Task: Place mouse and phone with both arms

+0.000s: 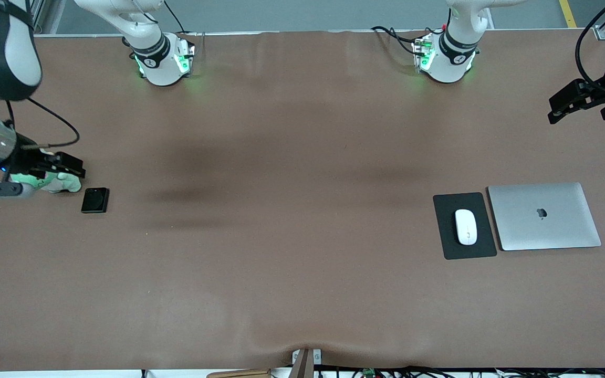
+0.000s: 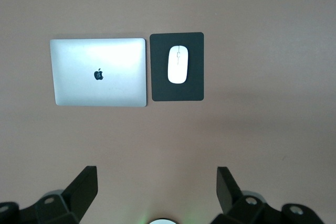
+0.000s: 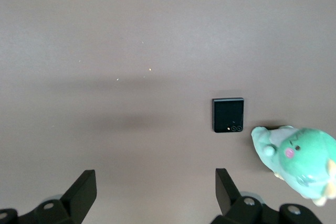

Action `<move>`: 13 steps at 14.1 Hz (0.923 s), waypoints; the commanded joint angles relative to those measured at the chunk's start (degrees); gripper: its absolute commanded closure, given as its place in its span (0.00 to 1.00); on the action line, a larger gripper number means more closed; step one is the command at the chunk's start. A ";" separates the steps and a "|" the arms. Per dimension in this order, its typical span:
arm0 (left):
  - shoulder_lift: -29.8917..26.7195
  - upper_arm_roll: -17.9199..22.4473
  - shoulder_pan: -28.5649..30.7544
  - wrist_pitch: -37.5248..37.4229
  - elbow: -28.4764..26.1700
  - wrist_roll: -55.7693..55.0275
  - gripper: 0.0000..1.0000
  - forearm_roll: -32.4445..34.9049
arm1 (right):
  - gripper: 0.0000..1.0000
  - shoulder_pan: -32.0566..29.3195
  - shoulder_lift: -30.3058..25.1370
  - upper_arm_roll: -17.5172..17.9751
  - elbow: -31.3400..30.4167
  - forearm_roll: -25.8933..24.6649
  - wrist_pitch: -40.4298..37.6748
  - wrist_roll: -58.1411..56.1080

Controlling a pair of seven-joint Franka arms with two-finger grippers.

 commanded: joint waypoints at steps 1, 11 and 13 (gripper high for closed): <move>-2.20 3.45 -3.77 0.07 -2.90 0.57 0.00 -1.09 | 0.00 -1.63 -3.48 0.21 -0.14 -0.49 -1.94 -0.85; -6.33 0.13 0.77 5.18 -10.30 0.66 0.00 -1.09 | 0.00 -2.25 -3.31 0.20 6.99 2.14 -10.39 -0.77; -6.16 -0.67 1.49 5.09 -9.16 0.75 0.00 -1.09 | 0.00 -2.25 -3.31 0.29 6.99 2.14 -10.66 -0.77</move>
